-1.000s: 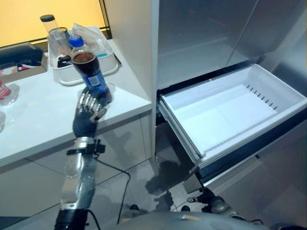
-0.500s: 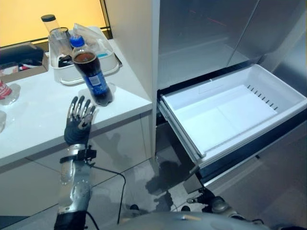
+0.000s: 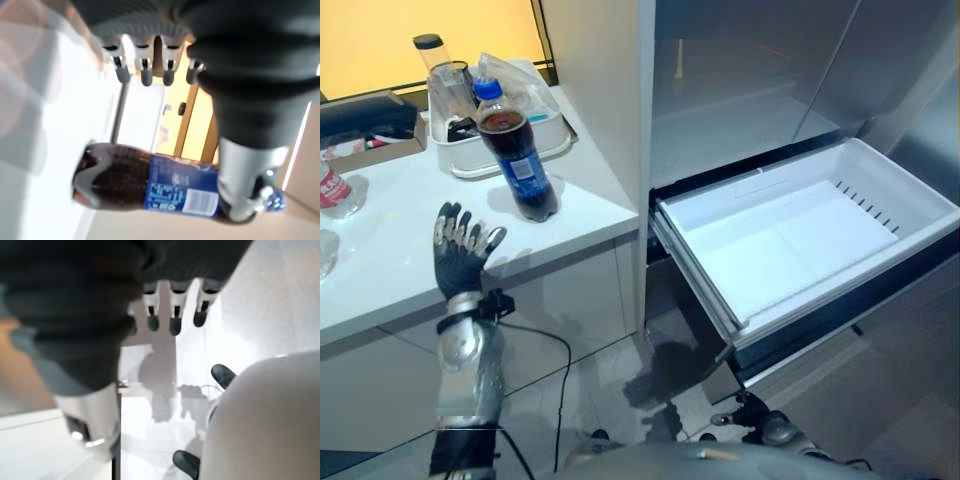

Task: Take the drinks into the refrigerator

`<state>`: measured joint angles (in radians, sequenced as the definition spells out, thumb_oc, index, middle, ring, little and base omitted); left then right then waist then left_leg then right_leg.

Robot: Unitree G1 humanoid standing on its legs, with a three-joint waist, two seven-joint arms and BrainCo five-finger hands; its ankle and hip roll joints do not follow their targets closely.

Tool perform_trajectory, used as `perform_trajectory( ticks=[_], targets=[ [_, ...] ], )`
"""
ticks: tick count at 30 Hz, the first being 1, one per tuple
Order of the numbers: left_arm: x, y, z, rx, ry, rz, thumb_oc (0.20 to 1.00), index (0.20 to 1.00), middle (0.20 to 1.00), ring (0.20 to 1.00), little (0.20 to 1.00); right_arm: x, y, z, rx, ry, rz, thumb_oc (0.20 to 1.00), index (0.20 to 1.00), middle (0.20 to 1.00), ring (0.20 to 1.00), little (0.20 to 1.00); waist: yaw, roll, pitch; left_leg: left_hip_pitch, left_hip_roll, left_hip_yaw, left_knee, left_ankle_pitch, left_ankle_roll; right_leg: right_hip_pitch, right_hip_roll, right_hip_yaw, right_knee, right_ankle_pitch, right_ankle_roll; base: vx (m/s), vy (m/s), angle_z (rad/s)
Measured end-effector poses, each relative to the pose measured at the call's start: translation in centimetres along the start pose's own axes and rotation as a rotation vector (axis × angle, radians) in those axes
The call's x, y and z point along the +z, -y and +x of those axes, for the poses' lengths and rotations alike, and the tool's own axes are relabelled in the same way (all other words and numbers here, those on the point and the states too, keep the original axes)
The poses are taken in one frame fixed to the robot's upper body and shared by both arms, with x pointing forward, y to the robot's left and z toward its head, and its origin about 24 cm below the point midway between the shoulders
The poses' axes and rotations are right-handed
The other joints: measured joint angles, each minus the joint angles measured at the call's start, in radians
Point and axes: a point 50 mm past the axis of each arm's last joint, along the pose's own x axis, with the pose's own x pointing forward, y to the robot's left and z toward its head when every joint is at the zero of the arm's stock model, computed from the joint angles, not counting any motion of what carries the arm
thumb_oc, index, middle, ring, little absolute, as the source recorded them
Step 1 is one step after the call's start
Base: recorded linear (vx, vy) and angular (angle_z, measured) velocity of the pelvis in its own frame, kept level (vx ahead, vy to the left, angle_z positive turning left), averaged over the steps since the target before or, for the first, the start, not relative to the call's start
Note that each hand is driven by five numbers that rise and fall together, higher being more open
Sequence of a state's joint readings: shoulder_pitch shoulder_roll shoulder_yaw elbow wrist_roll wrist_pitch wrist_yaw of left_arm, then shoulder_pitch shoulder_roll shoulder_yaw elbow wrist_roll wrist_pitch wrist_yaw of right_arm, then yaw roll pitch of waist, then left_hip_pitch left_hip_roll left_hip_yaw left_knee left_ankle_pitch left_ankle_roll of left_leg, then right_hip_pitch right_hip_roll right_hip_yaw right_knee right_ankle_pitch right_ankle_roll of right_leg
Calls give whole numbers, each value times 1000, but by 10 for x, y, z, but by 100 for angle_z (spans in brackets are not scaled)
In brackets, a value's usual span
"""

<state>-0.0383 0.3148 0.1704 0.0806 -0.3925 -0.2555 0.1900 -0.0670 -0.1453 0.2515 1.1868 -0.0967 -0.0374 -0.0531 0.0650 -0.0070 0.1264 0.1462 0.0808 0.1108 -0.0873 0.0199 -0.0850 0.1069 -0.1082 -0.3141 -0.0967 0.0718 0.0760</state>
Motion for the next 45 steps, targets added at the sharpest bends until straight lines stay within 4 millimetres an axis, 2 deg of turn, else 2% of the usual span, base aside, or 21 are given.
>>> perform_trajectory(
  ticks=[3,4,11,16,22,29,35,36,37,38,45],
  targets=[
    [0,5,8,-25,0,68,1000,1000,1000,1000,1000,2,0,0,0,6,1,1000,1000,1000,1000,1000,-8,1,-7,1,-1,2,0,0,0,3,0,0,1,2,1,0,0,0],
    [-1,8,9,-32,-7,76,1000,1000,1000,1000,1000,0,-1,0,0,2,3,1000,1000,1000,1000,1000,-24,0,-14,1,-1,3,0,0,0,2,0,3,0,3,1,0,0,0],
    [-17,17,20,-44,-86,101,1000,1000,1000,1000,1000,-2,-3,-1,-10,-2,6,1000,1000,1000,1000,1000,-26,-3,-32,7,0,15,0,0,0,1,0,7,0,5,-1,1,0,-3],
    [-19,18,32,-68,-114,154,1000,1000,1000,1000,1000,-2,-5,-1,-8,3,-7,1000,1000,1000,1000,1000,-27,-10,-40,9,0,25,0,0,0,-5,0,18,0,6,-1,6,-6,-6],
    [-27,16,41,-70,-159,194,1000,1000,1000,1000,1000,0,-6,-1,-8,9,-5,1000,1000,1000,1000,1000,-52,-15,-48,8,-1,27,-1,0,0,-7,0,25,0,7,0,0,0,0],
    [-27,17,55,-43,-186,183,1000,1000,1000,1000,1000,2,-7,-1,-12,19,-13,1000,1000,1000,1000,1000,-54,-15,-50,9,-1,35,-1,0,0,-7,1,30,0,10,-2,2,-2,-1],
    [-27,22,65,-88,-209,261,1000,1000,1000,1000,1000,1,-7,-1,-16,17,-14,1000,1000,1000,1000,1000,-54,-18,-55,9,-1,42,-1,0,0,-13,0,31,0,11,-1,0,0,0],
    [-27,24,67,-89,-212,264,834,834,834,834,834,1,-8,-1,-16,17,-14,1000,1000,1000,1000,1000,-54,-19,-55,8,-1,42,-1,0,0,-13,0,31,0,11,-1,0,0,0],
    [-27,25,68,-93,-211,267,482,482,482,482,482,1,-8,-1,-16,17,-13,1000,1000,1000,1000,1000,-54,-19,-56,7,-1,42,-1,0,0,-14,0,31,1,12,-1,0,0,0],
    [-26,28,69,-107,-208,272,200,200,200,200,200,1,-8,-1,-15,18,-13,1000,1000,1000,1000,1000,-56,-19,-56,6,-1,42,-1,0,0,-15,0,32,1,13,-2,0,0,0],
    [-29,37,66,-128,-209,248,200,200,200,200,200,3,-8,-1,-17,24,18,1000,1000,1000,1000,1000,-77,-20,-63,0,-1,48,0,0,0,-23,0,37,4,17,-2,-1,0,-2]
  ],
)
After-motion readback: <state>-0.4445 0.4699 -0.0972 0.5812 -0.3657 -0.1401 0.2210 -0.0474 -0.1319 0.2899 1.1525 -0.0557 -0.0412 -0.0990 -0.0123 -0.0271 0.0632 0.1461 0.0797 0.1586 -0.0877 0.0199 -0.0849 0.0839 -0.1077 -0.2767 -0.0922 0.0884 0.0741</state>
